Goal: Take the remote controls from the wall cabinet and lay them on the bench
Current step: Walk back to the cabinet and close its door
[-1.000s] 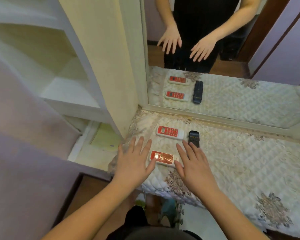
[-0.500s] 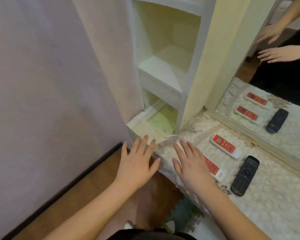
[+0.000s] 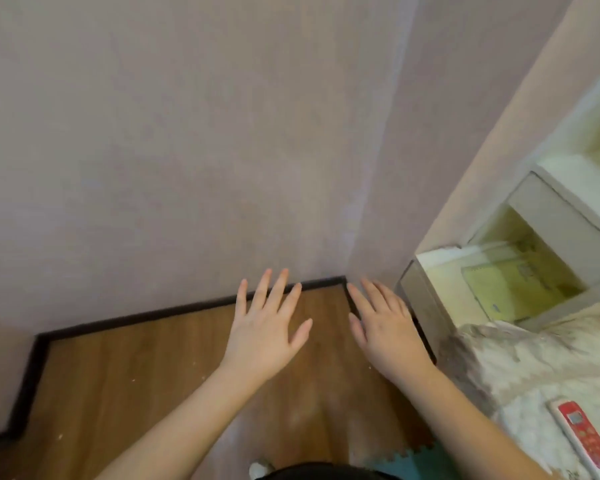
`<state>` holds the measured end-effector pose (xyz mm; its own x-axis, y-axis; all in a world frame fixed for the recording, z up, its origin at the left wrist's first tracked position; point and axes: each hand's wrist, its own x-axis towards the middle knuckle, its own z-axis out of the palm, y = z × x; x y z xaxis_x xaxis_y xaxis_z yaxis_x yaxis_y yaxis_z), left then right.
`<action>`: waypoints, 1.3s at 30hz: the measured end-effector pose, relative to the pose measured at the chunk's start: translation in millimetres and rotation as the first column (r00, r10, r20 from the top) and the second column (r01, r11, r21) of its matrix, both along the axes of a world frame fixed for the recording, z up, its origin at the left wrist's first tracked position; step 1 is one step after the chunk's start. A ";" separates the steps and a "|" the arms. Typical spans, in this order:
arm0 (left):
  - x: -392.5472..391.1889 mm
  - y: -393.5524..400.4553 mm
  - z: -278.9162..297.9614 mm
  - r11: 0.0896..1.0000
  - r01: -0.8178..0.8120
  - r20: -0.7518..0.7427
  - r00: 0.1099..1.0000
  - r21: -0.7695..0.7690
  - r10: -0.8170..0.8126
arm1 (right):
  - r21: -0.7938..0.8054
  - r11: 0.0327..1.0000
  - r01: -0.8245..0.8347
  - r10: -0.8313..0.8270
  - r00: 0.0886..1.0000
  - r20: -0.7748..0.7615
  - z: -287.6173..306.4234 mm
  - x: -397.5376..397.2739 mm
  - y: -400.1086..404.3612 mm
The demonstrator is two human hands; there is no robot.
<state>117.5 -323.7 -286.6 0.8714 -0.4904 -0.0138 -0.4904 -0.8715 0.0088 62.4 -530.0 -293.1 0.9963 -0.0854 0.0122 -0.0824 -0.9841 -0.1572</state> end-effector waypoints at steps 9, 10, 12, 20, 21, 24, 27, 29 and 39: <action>15.3 161.3 15.6 0.939 -0.344 -0.021 0.939 -0.021 0.344 | 0.001 0.955 -0.296 0.295 0.954 0.058 11.3 78.8 159.0; 15.4 178.1 20.8 0.925 -0.378 -0.016 0.926 -0.023 0.378 | 0.010 0.945 -0.327 0.325 0.943 0.067 14.0 86.7 176.5; 15.5 210.0 30.4 0.901 -0.433 -0.001 0.901 -0.031 0.434 | 0.005 0.919 -0.394 0.393 0.916 0.076 19.4 101.6 209.4; 6.7 290.7 58.3 0.750 -0.658 0.032 0.750 -0.058 0.661 | -0.060 0.768 -0.638 0.641 0.764 0.072 37.9 155.5 302.4; 7.1 296.3 60.3 0.727 -0.684 0.043 0.726 -0.054 0.686 | -0.063 0.748 -0.660 0.663 0.744 0.077 40.6 163.2 312.3; 12.3 311.7 67.0 0.651 -0.758 0.077 0.647 -0.035 0.758 | -0.062 0.669 -0.741 0.743 0.663 0.096 50.1 185.5 343.0; 14.9 324.1 76.7 0.563 -0.826 0.112 0.560 0.002 0.821 | -0.056 0.564 -0.824 0.822 0.555 0.129 62.6 203.6 373.3; 15.7 330.0 86.3 0.504 -0.864 0.134 0.500 0.007 0.855 | -0.041 0.501 -0.865 0.857 0.489 0.164 72.4 213.3 392.2; -9.3 373.4 154.1 0.268 -0.963 0.202 0.269 0.031 0.942 | -0.069 0.172 -0.983 0.955 0.149 0.257 127.1 223.1 476.4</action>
